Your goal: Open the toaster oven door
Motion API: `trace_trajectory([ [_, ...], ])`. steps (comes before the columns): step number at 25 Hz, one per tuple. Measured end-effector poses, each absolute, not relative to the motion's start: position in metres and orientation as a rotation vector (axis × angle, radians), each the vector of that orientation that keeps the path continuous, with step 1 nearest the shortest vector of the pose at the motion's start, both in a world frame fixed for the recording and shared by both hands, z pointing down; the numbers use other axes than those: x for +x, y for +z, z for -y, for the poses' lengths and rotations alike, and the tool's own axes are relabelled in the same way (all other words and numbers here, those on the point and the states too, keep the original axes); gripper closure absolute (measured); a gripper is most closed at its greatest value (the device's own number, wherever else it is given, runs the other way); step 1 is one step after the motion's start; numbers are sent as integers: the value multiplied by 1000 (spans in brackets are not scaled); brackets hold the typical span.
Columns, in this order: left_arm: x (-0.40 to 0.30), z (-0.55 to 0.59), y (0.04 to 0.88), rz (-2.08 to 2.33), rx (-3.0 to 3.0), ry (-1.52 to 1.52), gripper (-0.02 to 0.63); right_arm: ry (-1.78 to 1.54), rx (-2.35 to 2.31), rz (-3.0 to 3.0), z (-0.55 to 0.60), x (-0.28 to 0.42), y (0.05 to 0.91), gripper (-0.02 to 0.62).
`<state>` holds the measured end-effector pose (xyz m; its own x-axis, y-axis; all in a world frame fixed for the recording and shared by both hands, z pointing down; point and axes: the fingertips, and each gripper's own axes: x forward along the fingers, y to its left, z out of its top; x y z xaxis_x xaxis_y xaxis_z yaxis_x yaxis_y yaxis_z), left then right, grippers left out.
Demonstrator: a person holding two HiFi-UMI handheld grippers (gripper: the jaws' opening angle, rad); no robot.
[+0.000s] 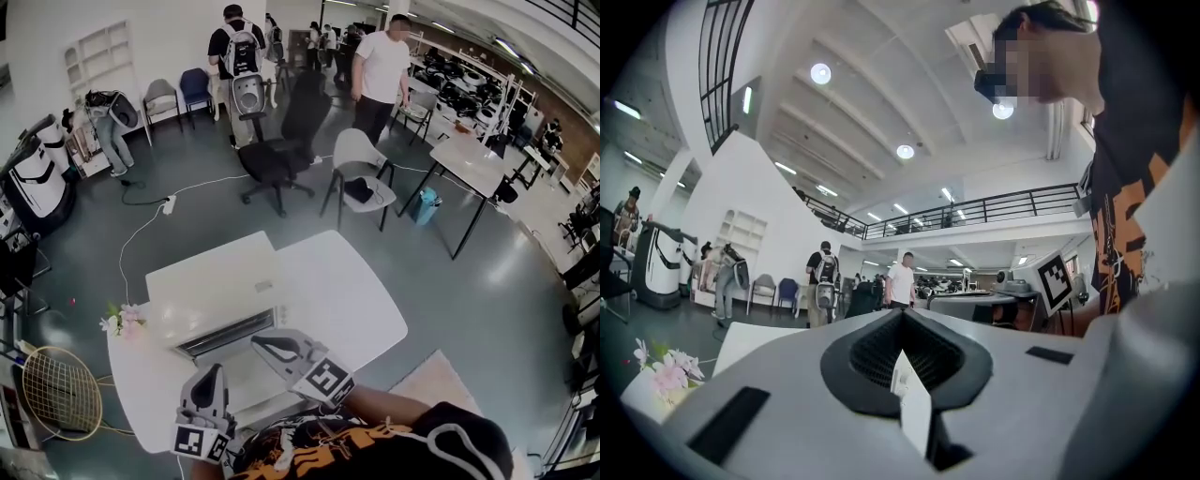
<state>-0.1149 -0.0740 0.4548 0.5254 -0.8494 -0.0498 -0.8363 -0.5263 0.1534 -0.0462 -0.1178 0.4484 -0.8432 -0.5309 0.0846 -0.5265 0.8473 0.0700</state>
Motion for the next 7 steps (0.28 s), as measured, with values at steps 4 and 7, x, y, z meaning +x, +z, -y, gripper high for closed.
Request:
trace_trajectory([
  [4,-116,71,457,1469,2647,-181,584,-65,831,2923,116,-49,450,581],
  [7,-117,69,457,1468,2656,-180,584,-64,828,2923,113,-52,452,581],
])
